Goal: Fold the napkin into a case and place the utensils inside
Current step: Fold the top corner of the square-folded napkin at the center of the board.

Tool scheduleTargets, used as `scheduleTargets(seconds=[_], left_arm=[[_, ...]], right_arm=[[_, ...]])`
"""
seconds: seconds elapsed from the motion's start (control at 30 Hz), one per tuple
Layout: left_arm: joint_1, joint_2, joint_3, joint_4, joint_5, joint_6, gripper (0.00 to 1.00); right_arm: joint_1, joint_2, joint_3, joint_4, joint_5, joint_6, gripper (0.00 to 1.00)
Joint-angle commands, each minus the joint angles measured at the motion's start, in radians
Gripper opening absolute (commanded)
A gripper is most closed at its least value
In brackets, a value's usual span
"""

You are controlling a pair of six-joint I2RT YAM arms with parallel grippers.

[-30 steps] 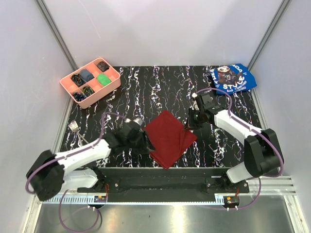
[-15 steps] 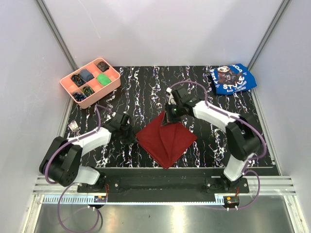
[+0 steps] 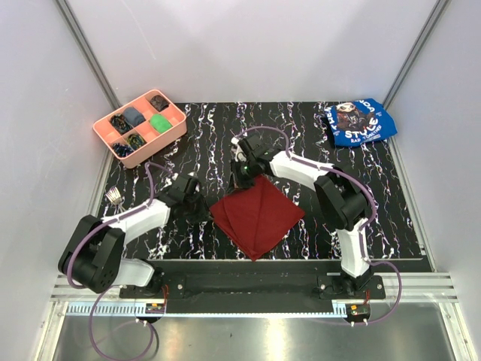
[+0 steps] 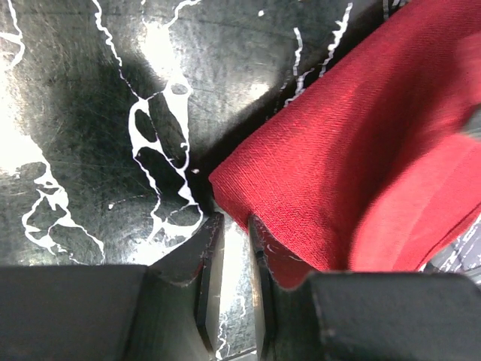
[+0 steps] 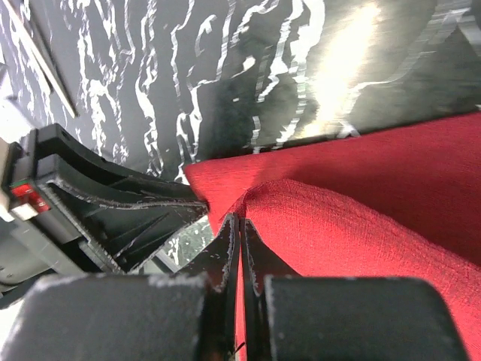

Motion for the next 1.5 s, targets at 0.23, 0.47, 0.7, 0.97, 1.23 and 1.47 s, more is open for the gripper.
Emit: scheduleTargets(seconds=[0.23, 0.47, 0.7, 0.97, 1.23, 1.47], left_arm=[[0.021, -0.11, 0.027, -0.029, -0.02, 0.025, 0.22], [0.026, -0.115, 0.031, -0.029, -0.012, 0.022, 0.22], [0.038, -0.118, 0.057, -0.036, -0.001, 0.031, 0.23], [0.056, -0.081, 0.115, -0.026, 0.037, 0.036, 0.29], [0.058, 0.011, 0.15, 0.016, 0.101, 0.045, 0.46], [0.058, 0.048, 0.161, 0.037, 0.117, 0.066, 0.52]], right_arm=[[0.055, 0.026, 0.014, 0.028, -0.096, -0.025, 0.0], [0.056, 0.032, 0.004, 0.04, -0.122, -0.055, 0.0], [0.058, 0.019, -0.022, 0.039, -0.15, -0.062, 0.0], [0.063, 0.031, -0.043, 0.042, -0.168, -0.065, 0.09], [0.058, -0.122, -0.129, 0.031, -0.087, -0.047, 0.5], [0.059, -0.282, -0.347, 0.078, -0.08, -0.016, 0.5]])
